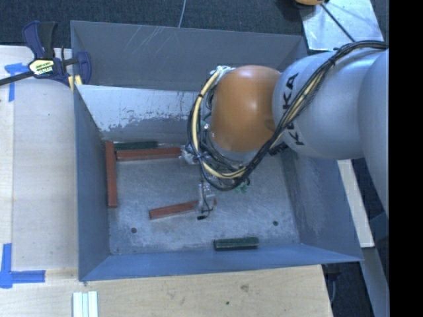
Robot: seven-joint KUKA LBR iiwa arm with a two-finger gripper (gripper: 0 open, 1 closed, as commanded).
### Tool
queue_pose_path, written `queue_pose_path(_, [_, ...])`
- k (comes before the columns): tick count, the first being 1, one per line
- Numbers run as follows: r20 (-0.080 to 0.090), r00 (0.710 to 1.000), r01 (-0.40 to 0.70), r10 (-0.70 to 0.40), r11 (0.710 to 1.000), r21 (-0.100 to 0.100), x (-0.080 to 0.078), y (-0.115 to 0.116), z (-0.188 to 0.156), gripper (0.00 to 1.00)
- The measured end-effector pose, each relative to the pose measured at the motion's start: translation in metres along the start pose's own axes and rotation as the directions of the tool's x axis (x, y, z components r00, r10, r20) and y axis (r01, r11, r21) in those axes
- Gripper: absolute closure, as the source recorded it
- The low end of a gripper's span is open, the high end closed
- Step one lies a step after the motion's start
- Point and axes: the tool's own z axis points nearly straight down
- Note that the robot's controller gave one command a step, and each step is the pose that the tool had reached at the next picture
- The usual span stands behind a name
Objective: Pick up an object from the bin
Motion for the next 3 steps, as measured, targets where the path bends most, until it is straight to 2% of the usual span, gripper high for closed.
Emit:
queue_pose_path(1, [0.001, 0.998, 0.059, -0.059, 0.998, 0.000, 0.000, 0.004, 0.053, 0.00])
queue_pose_path(2, [0.001, 1.000, 0.020, -0.020, 1.000, -0.001, 0.017, 0.005, 0.054, 1.00])
queue_pose_path(3, [0.001, 1.000, 0.020, -0.020, 1.000, -0.002, 0.017, 0.005, 0.054, 1.00])
